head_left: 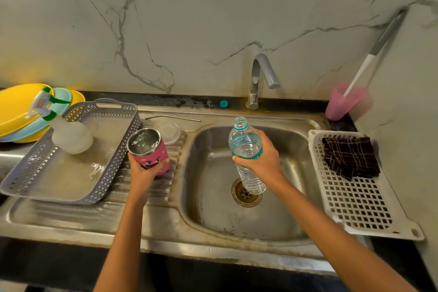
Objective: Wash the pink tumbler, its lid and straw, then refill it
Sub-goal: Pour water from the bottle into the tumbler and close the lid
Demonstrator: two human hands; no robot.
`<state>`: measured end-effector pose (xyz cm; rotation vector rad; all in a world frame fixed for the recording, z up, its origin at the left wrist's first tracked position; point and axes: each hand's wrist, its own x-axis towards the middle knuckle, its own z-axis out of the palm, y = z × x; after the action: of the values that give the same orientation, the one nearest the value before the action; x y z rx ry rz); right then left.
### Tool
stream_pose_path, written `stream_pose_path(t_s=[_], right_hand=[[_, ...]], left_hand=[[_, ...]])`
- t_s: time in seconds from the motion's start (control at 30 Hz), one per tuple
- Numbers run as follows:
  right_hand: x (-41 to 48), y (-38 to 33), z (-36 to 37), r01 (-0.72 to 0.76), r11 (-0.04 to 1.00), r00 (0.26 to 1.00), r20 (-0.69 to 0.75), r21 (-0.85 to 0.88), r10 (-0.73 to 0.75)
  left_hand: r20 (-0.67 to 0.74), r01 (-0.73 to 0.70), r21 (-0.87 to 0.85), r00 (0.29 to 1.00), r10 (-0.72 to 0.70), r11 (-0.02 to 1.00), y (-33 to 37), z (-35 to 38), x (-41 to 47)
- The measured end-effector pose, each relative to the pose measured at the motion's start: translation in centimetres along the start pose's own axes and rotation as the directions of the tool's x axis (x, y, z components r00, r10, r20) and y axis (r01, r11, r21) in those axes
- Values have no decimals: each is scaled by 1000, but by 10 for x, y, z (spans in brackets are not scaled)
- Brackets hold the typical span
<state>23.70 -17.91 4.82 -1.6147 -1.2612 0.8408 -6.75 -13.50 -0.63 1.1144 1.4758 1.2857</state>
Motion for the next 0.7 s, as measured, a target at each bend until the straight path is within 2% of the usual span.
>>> stream_pose_path(t_s=[0.33, 0.43, 0.5, 0.53, 0.6, 0.7], right_hand=[[-5, -9, 4, -2, 1000, 1000, 16, 15, 2], [-7, -12, 3, -14, 999, 1000, 14, 40, 13], [-8, -15, 3, -9, 998, 1000, 20, 60, 8], [-9, -16, 4, -2, 998, 1000, 27, 68, 0], [-10, -19, 5, 13, 997, 999, 37, 75, -16], [-10, -25, 8, 21, 997, 998, 49, 78, -25]], left_hand=[[15, 23, 6, 1000, -23, 1000, 9, -4, -16], [-92, 70, 25, 993, -68, 997, 18, 5, -58], [-171, -23, 103, 984, 41, 994, 25, 20, -99], [-163, -112, 143, 977, 135, 983, 28, 29, -115], [-35, -259, 213, 961, 273, 942, 25, 45, -127], [230, -255, 234, 952, 202, 938, 22, 70, -113]])
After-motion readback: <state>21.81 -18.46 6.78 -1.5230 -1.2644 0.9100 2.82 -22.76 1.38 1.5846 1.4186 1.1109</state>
